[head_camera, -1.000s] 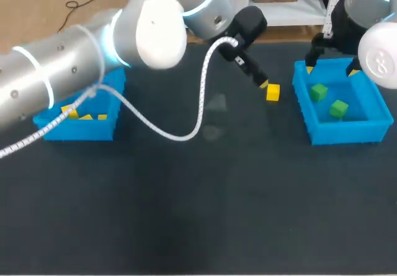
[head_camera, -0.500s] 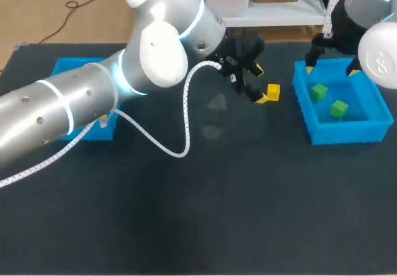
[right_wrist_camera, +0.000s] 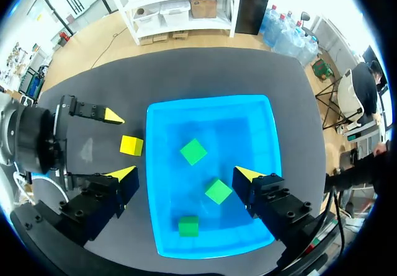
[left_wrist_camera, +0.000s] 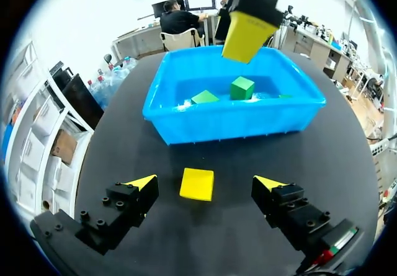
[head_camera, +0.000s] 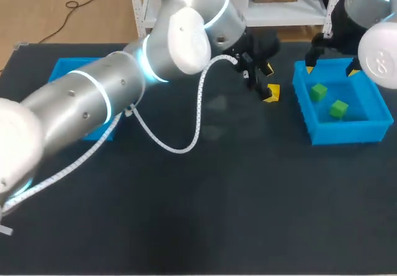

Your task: Put the green cubes in the right bin and the yellow cubes in the left bin.

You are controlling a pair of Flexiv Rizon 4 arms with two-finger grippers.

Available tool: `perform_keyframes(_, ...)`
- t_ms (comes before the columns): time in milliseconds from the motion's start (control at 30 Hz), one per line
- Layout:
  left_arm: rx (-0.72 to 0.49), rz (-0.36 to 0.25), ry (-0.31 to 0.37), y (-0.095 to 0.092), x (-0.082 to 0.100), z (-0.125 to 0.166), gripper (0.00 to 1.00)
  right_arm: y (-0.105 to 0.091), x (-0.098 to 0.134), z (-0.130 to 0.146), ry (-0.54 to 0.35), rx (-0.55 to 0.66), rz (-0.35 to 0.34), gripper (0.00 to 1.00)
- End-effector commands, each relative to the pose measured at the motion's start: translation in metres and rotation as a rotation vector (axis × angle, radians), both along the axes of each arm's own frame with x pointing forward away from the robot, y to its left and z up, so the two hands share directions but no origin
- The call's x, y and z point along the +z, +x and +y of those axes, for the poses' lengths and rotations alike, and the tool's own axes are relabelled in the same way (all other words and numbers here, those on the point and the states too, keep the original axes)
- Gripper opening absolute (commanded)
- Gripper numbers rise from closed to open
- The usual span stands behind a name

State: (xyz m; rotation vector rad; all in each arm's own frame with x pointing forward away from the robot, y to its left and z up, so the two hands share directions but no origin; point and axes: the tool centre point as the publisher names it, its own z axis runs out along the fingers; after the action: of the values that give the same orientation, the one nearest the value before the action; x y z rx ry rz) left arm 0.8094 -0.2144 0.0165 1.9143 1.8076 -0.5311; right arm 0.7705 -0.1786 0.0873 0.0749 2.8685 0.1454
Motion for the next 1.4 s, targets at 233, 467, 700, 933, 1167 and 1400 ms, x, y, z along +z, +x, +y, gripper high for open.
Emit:
perform_keyframes(233,-0.071,0.111,0.089,0.02,-0.017,-0.012,1.0,-0.003,0.0,0.0,-0.002,-0.003,-0.007,1.0)
perform_keyframes(467,-0.053,0.1,0.116,0.024,-0.024,-0.018,0.86,-0.003,0.0,0.0,-0.002,-0.003,-0.007,1.0)
perform_keyframes(700,-0.014,0.047,0.183,0.027,-0.031,-0.017,0.0,-0.003,0.0,0.0,-0.002,-0.003,-0.007,1.0)
perform_keyframes(933,0.072,0.023,0.164,0.032,-0.019,0.01,0.0,-0.003,0.0,0.0,-0.002,-0.003,-0.007,1.0)
perform_keyframes(1167,0.254,-0.033,0.047,0.015,0.057,0.088,0.0,-0.003,0.0,0.0,-0.002,-0.003,-0.007,1.0)
perform_keyframes(1400,0.473,-0.039,-0.019,-0.015,0.127,0.191,0.0,-0.003,0.0,0.0,-0.002,-0.003,-0.007,1.0)
